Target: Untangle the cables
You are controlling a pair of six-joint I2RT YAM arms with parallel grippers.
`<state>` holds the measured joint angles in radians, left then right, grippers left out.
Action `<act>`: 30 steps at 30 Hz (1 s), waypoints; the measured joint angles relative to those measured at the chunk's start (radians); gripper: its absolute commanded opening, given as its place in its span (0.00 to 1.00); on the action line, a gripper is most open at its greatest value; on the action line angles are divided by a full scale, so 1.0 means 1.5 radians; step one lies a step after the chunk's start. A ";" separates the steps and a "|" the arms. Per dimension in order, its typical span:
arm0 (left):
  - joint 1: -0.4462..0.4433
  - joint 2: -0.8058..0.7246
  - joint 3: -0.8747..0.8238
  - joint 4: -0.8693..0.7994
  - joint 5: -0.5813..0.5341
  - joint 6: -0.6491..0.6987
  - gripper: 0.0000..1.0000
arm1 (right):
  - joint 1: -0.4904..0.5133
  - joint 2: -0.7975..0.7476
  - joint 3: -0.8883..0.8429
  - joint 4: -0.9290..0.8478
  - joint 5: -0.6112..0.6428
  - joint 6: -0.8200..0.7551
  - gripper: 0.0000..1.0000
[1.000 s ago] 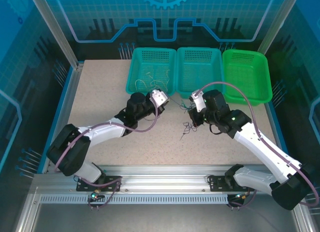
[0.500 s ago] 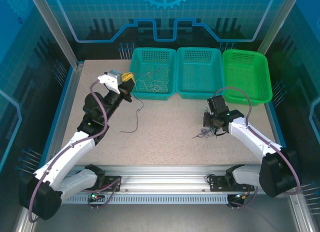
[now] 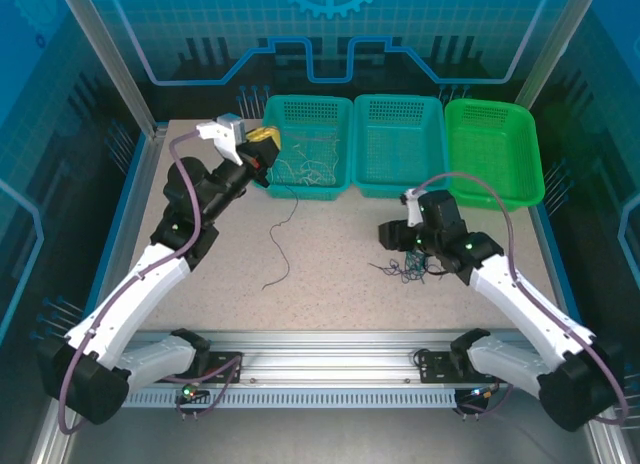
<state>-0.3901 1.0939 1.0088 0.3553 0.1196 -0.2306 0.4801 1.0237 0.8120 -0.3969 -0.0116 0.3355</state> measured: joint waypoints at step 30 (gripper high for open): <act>-0.017 -0.070 -0.048 -0.029 0.010 -0.008 0.69 | 0.142 0.286 0.350 0.296 -0.131 -0.045 0.00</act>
<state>-0.4156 0.9890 0.9363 0.3115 0.1341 -0.2432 0.6930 1.4521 1.3376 0.0463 -0.2085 0.2684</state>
